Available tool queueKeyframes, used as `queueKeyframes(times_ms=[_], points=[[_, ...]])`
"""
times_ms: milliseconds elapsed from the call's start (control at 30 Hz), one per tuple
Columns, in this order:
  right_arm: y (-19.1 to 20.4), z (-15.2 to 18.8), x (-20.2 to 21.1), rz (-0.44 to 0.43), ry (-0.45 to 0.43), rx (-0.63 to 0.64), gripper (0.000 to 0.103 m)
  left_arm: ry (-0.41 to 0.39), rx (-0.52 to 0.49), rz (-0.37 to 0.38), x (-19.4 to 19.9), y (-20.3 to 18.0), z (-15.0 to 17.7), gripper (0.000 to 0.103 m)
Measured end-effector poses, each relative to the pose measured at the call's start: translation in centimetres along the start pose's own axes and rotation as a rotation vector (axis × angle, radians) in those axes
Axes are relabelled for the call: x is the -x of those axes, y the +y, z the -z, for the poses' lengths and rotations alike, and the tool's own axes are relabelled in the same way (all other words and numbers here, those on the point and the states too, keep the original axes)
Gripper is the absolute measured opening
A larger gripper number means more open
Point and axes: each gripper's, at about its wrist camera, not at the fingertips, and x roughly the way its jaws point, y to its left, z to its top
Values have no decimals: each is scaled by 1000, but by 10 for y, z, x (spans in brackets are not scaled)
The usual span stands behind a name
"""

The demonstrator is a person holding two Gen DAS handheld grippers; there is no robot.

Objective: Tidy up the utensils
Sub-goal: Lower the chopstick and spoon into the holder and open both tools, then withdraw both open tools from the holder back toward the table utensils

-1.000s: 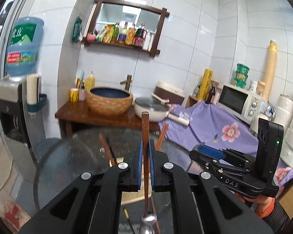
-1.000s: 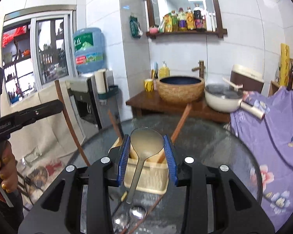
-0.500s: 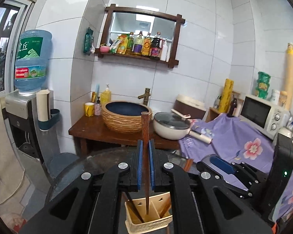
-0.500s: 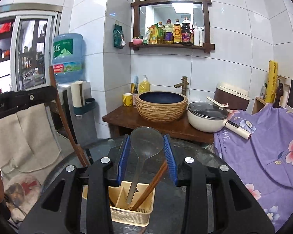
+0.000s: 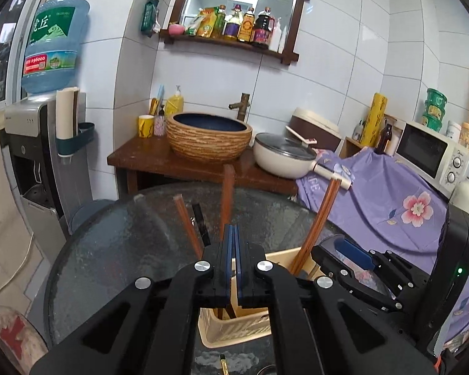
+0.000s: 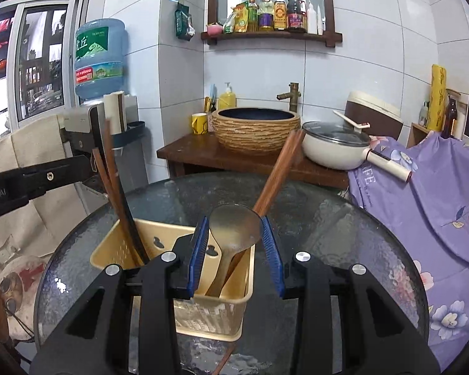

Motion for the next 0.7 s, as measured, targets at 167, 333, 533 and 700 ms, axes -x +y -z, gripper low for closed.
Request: queueKeyframes(times_ms=[167, 333, 533, 700], points=[[0, 13, -6, 4, 21, 7, 36, 30, 10, 1, -8, 6, 10, 2], [-2, 18, -8, 5, 15, 5, 38, 26, 19, 7, -6, 9, 19, 2], [-4, 26, 3, 3, -20, -5, 54, 24, 43, 19, 3, 15, 37, 35], [-3, 40, 23, 9, -14, -6, 54, 40, 43, -25, 13, 23, 64, 53]])
